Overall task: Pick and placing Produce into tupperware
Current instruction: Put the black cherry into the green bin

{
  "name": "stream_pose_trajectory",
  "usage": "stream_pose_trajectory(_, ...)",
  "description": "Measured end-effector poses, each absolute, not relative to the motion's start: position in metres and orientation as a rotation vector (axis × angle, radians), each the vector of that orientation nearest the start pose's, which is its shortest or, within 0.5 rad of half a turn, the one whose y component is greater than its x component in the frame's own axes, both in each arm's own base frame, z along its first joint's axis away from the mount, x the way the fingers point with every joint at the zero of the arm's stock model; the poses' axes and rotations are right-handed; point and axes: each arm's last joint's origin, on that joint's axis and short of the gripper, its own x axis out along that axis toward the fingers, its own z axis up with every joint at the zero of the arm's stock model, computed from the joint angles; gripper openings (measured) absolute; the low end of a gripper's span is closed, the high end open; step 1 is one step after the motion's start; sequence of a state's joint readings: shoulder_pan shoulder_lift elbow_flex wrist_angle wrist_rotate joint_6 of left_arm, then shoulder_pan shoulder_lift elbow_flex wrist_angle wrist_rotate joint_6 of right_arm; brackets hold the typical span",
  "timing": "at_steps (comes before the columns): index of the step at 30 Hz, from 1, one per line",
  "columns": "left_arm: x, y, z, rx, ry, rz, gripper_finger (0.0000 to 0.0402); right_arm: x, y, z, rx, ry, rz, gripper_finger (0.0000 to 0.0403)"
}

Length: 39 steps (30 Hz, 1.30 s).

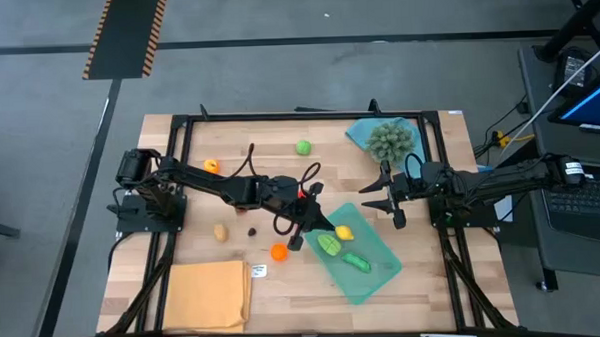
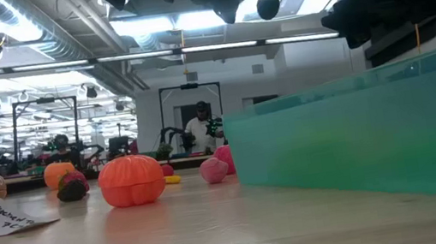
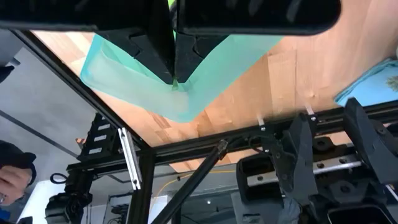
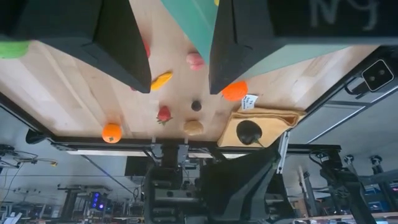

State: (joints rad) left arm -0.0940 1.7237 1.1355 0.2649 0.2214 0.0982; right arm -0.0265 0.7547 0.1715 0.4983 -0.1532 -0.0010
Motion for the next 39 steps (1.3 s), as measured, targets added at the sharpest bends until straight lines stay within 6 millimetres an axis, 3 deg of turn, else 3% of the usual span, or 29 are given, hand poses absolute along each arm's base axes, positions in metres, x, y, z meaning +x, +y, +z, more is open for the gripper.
stream_pose_trajectory(5,0.392,-0.039,0.24,0.074,0.312,-0.315,0.0,0.161,0.0,0.191,0.007,0.086,0.127,0.0166)
stream_pose_trajectory(14,0.413,-0.032,0.187,0.029,0.387,-0.291,0.0,0.161,0.0,0.19,0.007,0.1,0.128,0.0166)
stream_pose_trajectory(20,0.418,-0.031,0.162,-0.02,0.448,-0.279,0.0,0.161,0.0,0.19,0.004,0.103,0.128,0.0166)
stream_pose_trajectory(39,0.416,-0.031,0.158,-0.038,0.495,-0.277,0.0,0.161,0.0,0.19,0.001,0.102,0.128,0.0166)
